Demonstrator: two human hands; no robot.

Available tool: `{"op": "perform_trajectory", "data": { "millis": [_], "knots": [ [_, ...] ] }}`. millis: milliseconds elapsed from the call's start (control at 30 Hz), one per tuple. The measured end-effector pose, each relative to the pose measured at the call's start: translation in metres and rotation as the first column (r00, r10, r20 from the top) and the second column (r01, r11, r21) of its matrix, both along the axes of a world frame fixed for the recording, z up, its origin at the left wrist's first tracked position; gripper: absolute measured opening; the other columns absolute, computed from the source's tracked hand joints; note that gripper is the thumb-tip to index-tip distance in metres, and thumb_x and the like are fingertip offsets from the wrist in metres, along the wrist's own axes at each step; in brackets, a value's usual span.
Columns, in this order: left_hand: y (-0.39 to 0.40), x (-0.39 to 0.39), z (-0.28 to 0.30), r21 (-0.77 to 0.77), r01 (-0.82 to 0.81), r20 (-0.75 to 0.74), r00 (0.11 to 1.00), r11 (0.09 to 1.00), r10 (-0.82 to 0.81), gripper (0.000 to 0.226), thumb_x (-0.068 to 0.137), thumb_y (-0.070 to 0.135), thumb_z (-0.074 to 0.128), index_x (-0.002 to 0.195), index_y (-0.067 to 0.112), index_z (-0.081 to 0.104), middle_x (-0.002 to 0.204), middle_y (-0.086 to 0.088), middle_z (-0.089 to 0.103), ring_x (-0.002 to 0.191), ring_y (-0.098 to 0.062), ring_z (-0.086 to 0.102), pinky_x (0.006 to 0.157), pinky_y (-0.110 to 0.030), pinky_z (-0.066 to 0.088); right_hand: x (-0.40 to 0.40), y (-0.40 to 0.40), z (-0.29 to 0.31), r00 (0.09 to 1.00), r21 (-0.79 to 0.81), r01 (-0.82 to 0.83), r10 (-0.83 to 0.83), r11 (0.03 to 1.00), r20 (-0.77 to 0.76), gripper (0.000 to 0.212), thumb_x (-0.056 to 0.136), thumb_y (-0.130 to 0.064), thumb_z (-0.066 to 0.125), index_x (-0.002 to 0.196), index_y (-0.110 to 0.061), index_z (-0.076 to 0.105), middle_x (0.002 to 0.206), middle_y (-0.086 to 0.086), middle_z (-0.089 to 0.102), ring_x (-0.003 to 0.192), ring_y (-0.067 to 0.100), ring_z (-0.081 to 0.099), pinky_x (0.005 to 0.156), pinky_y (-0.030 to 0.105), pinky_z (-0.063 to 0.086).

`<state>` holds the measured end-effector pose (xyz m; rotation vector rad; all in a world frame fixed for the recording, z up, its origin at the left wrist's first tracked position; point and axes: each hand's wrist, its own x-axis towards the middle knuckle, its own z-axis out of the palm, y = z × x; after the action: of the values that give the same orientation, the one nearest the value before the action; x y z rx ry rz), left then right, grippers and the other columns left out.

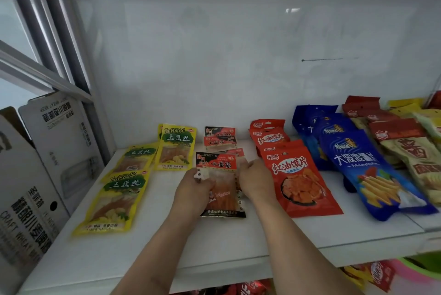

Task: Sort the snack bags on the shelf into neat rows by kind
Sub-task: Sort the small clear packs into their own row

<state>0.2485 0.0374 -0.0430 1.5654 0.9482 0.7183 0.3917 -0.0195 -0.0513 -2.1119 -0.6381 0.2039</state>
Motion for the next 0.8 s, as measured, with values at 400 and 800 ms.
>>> {"op": "perform_trajectory", "data": {
  "millis": [400, 800],
  "knots": [
    [-0.010, 0.031, -0.005, 0.283, -0.021, -0.358, 0.925, 0.959, 0.126, 0.075, 0.090, 0.027, 0.061, 0.154, 0.009, 0.026, 0.156, -0.014, 0.032, 0.145, -0.032, 0.024, 0.115, -0.042, 0.025, -0.010, -0.013, -0.016, 0.973, -0.053, -0.014, 0.026, 0.999, 0.228, 0.043, 0.104, -0.038, 0.040, 0.134, -0.010, 0.050, 0.127, 0.010, 0.056, 0.119, 0.028, 0.052, 0.098, 0.038, 0.043],
    [0.041, 0.067, -0.012, 0.355, 0.079, -0.481, 0.870, 0.932, 0.110, 0.059, 0.090, 0.057, 0.052, 0.126, 0.010, 0.053, 0.128, -0.013, 0.059, 0.123, -0.034, 0.052, 0.100, -0.047, 0.046, -0.004, -0.007, -0.018, 0.961, -0.139, -0.035, 0.071, 0.990, 0.269, 0.042, 0.103, -0.037, 0.039, 0.138, -0.015, 0.048, 0.135, 0.005, 0.055, 0.125, 0.025, 0.049, 0.102, 0.041, 0.043]
  ]
}}
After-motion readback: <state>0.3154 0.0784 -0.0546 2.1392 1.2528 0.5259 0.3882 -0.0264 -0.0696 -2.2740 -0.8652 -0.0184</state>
